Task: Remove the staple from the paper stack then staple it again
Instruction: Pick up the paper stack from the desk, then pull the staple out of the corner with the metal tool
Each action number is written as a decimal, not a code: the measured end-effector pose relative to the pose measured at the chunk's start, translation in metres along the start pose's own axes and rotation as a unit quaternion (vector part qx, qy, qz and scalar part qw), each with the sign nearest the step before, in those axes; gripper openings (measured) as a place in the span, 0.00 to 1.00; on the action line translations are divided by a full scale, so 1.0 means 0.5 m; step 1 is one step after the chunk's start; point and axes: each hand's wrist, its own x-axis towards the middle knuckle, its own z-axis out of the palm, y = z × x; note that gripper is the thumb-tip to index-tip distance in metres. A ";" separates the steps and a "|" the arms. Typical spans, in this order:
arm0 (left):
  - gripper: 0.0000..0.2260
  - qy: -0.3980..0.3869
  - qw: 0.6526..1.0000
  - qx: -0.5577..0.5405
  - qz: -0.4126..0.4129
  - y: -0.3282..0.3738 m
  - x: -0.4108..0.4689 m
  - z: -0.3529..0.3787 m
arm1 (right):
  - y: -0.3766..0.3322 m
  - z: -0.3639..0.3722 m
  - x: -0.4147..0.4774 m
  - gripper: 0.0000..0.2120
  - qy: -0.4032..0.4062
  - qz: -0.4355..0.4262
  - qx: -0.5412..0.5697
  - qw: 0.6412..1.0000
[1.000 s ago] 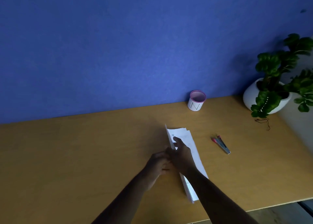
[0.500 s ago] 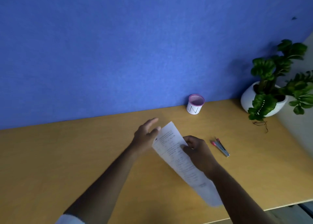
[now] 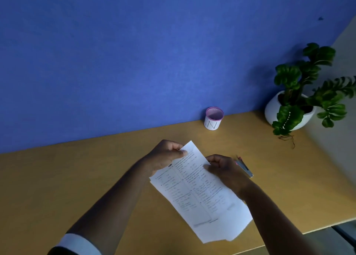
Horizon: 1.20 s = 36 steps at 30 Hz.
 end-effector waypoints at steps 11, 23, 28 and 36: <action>0.11 0.020 0.999 -0.004 -0.041 -0.043 0.045 0.012 | 0.232 -0.168 0.167 0.23 0.357 0.124 -0.260 0.888; 0.12 0.052 0.996 -0.023 -0.071 -0.044 0.050 0.027 | 0.261 -0.202 0.216 0.17 0.289 0.107 -0.390 0.868; 0.15 0.049 0.995 -0.025 -0.083 -0.036 0.040 0.028 | 0.198 -0.188 0.190 0.15 0.328 0.031 -0.300 0.895; 0.08 0.035 0.995 -0.050 -0.082 -0.008 -0.016 0.029 | -0.030 -0.103 0.005 0.16 0.247 -0.117 0.172 0.947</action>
